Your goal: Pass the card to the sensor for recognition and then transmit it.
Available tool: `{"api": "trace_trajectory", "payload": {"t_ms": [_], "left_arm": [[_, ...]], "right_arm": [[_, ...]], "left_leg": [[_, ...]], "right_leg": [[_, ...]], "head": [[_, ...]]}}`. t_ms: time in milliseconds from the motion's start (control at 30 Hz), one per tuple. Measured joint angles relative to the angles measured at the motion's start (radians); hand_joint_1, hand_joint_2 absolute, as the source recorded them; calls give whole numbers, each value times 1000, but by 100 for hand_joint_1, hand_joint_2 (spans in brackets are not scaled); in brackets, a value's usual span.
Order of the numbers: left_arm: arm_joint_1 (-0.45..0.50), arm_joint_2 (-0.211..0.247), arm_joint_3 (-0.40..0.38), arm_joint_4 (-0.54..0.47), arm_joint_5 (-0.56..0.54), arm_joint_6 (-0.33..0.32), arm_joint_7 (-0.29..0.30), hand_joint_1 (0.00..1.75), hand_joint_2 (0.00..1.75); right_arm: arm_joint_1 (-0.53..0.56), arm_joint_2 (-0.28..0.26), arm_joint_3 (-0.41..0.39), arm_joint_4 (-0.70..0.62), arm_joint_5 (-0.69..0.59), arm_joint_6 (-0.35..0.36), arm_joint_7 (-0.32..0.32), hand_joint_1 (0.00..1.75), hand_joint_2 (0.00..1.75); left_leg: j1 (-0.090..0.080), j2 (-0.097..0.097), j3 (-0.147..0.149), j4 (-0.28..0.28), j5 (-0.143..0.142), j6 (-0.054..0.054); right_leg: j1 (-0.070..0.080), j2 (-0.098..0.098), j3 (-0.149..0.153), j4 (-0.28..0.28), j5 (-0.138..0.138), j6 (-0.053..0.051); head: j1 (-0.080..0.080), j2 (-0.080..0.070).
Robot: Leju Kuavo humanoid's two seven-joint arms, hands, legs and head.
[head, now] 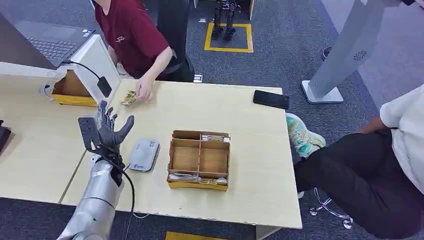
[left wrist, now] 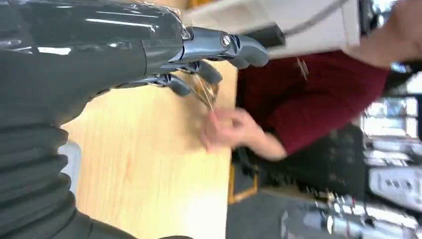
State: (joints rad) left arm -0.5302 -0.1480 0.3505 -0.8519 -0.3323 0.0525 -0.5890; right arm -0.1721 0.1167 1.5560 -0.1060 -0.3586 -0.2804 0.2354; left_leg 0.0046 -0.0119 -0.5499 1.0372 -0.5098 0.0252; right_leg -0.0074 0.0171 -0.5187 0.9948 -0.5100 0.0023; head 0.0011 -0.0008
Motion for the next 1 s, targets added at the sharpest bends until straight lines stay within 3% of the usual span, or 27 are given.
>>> {"api": "trace_trajectory", "payload": {"t_ms": [100, 200, 267, 367, 500, 600, 733, 900, 1000], "left_arm": [[48, -13, -80, -105, 44, -129, 19, 0, 175], [108, -25, -166, -223, 176, -259, 55, 0, 175], [151, -29, -219, -301, 211, -288, 60, 0, 175], [219, -27, -302, -404, 179, -284, 36, 0, 175], [321, -22, -421, -543, 15, -164, -33, 0, 175], [394, -7, -514, -617, -154, -6, -60, 0, 175], [451, 16, -596, -653, -419, 283, -44, 0, 175], [483, 34, -648, -660, -521, 382, -20, 0, 175], [505, 53, -679, -659, -671, 529, 17, 0, 175]], "right_arm": [[2, 0, 0, 0, -20, -7, 0, 0, 0], [3, 0, 0, 0, -42, -11, 5, 0, 0], [3, 0, 0, 0, -52, -12, 6, 0, 0], [5, 0, 0, 0, -58, -24, 9, 0, 0], [5, 0, 0, 0, -75, -28, 10, 0, 0], [6, 0, 0, 0, -90, -28, 13, 0, 0], [5, 0, 0, 0, -92, -28, 21, 0, 0], [5, 0, 0, 0, -93, -29, 23, 0, 0], [5, 0, 0, 0, -100, -30, 23, 0, 0]], "left_leg": [[0, 0, 0, 0, 0, 0], [-1, 0, -1, 0, 0, 0], [-1, 0, -1, 0, 0, 0], [-1, 0, -2, 0, 0, 0], [-1, 0, -2, 0, 0, 0], [-1, 0, -2, 0, -1, 0], [-1, 0, -2, 0, 0, 0], [-1, 0, -2, 0, 0, 0], [-1, 0, -2, 0, 0, 0]], "right_leg": [[0, 0, 0, 0, 0, 0], [-1, 0, -1, 0, 0, 0], [-1, 0, -1, -1, 0, 0], [-1, 0, -1, -1, 0, 0], [-1, 0, -2, -1, 0, 0], [-1, 0, -3, -1, 0, 0], [0, 0, -3, -1, 0, 0], [0, -1, -3, -1, 0, 0], [-1, -1, -3, -1, 0, 0]], "head": [[0, 0], [0, 0], [0, 0], [0, 0], [0, 0], [0, 0], [0, 0], [0, 0], [0, 0]]}}
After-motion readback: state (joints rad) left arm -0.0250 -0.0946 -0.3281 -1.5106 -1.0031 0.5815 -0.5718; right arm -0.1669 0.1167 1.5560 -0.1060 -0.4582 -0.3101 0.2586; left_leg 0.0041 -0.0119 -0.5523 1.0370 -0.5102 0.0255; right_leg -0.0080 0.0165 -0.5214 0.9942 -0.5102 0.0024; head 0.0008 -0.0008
